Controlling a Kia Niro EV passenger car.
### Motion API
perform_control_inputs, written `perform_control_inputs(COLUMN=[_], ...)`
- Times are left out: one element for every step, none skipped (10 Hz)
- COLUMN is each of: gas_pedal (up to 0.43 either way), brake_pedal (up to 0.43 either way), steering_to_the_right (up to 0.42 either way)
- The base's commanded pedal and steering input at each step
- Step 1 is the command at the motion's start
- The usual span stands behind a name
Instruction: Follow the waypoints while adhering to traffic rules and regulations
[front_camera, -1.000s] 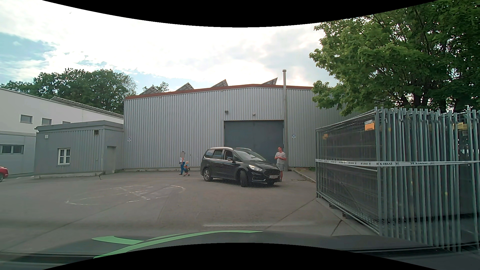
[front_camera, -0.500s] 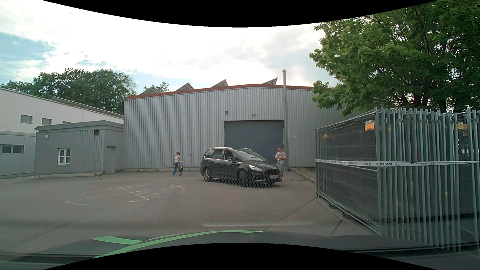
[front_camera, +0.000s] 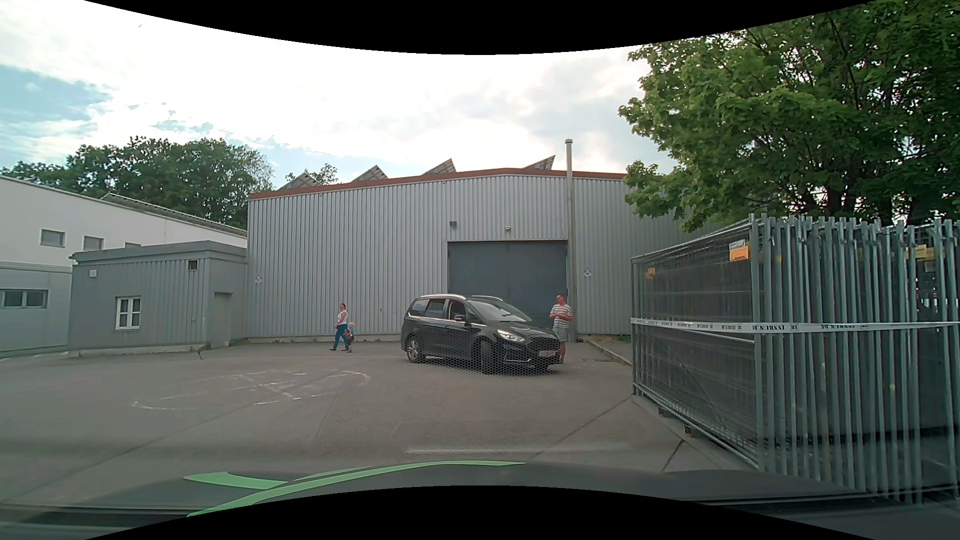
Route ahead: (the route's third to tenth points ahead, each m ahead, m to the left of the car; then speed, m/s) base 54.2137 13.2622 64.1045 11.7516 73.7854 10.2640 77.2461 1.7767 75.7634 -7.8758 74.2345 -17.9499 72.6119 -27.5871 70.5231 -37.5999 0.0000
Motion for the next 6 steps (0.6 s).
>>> perform_control_inputs(gas_pedal=[0.000, 0.000, 0.000, 0.000, 0.000, 0.000], brake_pedal=[0.287, 0.287, 0.287, 0.287, 0.287, 0.287], steering_to_the_right=[-0.027, -0.027, -0.027, -0.027, -0.027, -0.027])
